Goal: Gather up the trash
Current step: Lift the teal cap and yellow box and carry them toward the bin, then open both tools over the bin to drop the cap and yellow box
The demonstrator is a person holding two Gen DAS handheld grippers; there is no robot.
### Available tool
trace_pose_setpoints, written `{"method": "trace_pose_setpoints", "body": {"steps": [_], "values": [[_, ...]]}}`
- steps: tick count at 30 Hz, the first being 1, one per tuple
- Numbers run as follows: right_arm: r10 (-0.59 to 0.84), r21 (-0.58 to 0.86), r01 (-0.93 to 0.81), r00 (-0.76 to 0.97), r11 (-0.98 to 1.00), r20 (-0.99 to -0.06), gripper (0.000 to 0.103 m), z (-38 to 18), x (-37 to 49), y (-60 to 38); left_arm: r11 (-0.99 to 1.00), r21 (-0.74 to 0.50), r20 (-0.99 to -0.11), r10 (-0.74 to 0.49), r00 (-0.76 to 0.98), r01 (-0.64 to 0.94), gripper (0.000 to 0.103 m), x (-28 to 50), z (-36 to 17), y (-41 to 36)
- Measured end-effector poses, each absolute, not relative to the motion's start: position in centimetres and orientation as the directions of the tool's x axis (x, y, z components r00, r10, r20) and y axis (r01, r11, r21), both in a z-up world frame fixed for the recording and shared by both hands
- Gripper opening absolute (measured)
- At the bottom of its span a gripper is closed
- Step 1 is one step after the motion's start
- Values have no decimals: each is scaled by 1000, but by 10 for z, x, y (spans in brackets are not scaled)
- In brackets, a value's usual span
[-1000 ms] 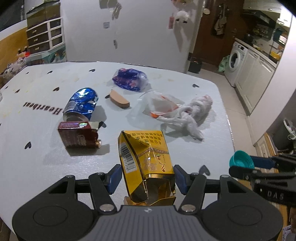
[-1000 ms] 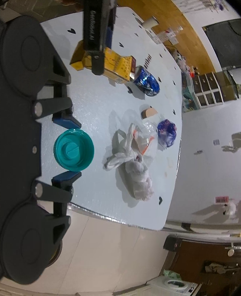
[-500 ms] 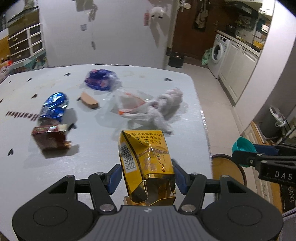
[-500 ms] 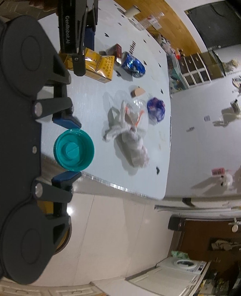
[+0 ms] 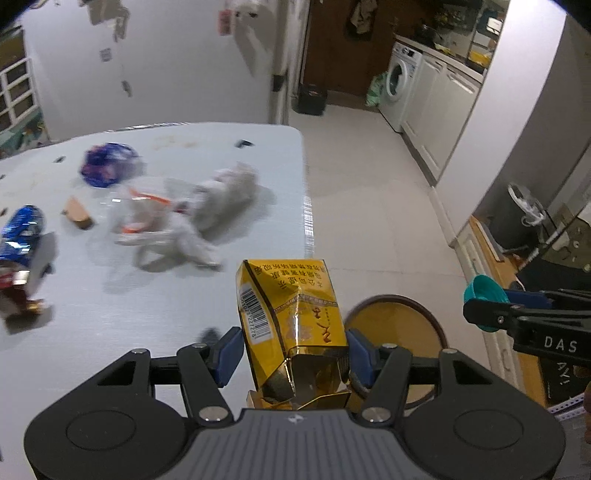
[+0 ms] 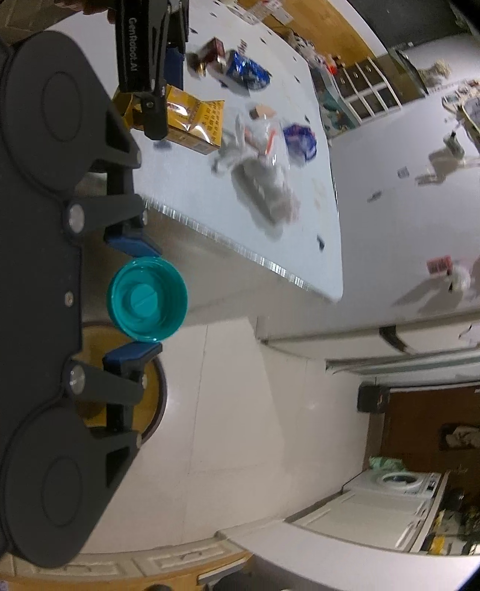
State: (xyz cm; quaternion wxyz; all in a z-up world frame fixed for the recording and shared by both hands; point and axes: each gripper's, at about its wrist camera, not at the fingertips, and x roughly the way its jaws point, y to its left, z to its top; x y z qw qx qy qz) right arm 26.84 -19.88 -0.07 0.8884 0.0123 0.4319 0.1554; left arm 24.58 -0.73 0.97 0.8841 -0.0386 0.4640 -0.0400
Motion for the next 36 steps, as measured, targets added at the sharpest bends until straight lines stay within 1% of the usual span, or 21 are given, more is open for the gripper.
{"method": "trace_pose_setpoints", "body": {"steps": [11, 19, 28, 36], "values": [[219, 165, -150, 515, 975, -828, 50, -48, 289, -292, 982, -154, -863, -187, 470, 109, 61, 290, -38, -95], [188, 164, -93, 446, 982, -875, 50, -90, 305, -337, 972, -178, -897, -224, 381, 153, 61, 327, -97, -146], [202, 193, -63, 383, 979, -902, 50, -135, 331, -357, 967, -157, -936, -211, 282, 201, 62, 362, -168, -183], [215, 210, -51, 345, 976, -914, 50, -173, 353, -362, 964, -127, -954, -184, 238, 233, 63, 387, -218, -187]]}}
